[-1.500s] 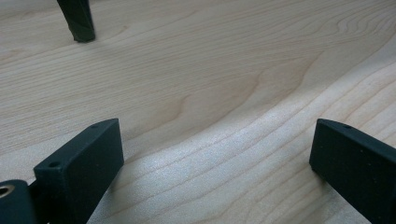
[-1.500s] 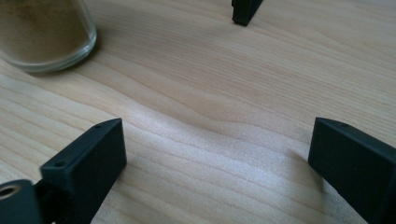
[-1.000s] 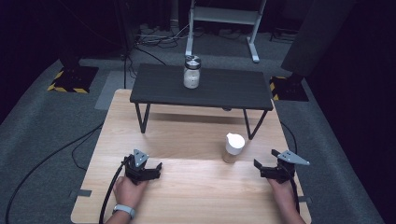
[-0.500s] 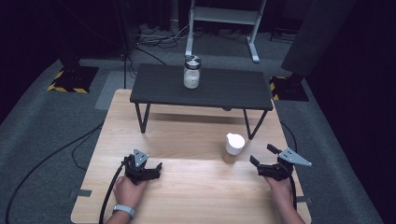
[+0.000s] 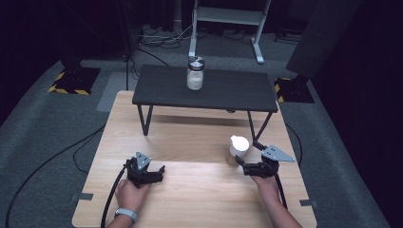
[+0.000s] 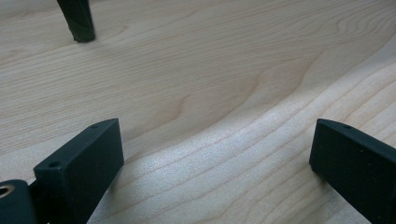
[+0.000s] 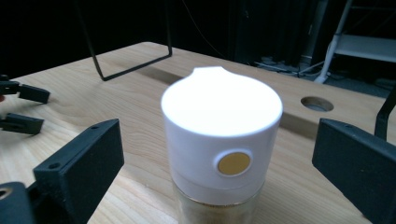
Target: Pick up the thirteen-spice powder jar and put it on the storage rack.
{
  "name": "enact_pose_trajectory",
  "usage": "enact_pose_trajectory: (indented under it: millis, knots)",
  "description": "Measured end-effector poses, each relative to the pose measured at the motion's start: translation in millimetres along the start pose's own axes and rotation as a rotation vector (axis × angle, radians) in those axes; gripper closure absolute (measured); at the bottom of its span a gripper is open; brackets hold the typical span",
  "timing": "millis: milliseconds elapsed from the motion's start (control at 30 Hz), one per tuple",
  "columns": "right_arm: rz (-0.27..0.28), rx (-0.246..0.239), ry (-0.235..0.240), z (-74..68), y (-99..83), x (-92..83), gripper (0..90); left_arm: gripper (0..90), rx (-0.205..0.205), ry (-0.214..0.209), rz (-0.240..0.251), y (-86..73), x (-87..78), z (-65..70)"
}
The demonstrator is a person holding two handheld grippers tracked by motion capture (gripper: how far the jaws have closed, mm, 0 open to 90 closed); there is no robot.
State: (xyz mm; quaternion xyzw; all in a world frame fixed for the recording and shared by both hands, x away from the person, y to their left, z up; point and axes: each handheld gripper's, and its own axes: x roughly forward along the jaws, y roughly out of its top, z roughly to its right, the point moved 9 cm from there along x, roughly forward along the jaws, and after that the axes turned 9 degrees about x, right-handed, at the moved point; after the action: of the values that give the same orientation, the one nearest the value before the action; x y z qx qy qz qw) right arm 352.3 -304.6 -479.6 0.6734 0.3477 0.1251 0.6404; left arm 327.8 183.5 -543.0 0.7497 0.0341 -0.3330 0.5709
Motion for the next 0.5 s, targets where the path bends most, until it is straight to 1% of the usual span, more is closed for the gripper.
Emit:
enact_pose_trajectory:
  millis: [100, 167, 267, 400, 467, 500]
  knots:
    - [-0.04, 0.018, -0.026, 0.1, -3.8, 8.0, 2.1, 2.6, 0.0, 0.0, 0.0, 0.0, 0.0, 0.0]
    - [-0.049, 0.031, -0.045, 0.3, -8.3, 13.3, 3.5, 2.6, -0.001, 0.0, 0.0, 0.0, 0.0, 0.0]
    - [-0.036, 0.033, -0.048, -0.2, -19.0, 20.4, 7.1, 2.6, 0.0, 0.0, 0.0, 0.0, 0.0, 0.0]
    - [-0.058, 0.041, -0.056, -1.9, -28.7, 30.6, 13.3, 2.6, 0.0, 0.0, 0.0, 0.0, 0.0, 0.0]
    - [-0.059, 0.051, -0.05, -0.7, -31.3, 34.6, 17.1, 2.6, 0.0, 0.0, 0.0, 0.0, 0.0, 0.0]
    - [-0.063, 0.048, -0.046, -0.1, -31.8, 36.4, 19.7, 2.6, 0.0, 0.0, 0.0, 0.0, 0.0, 0.0]
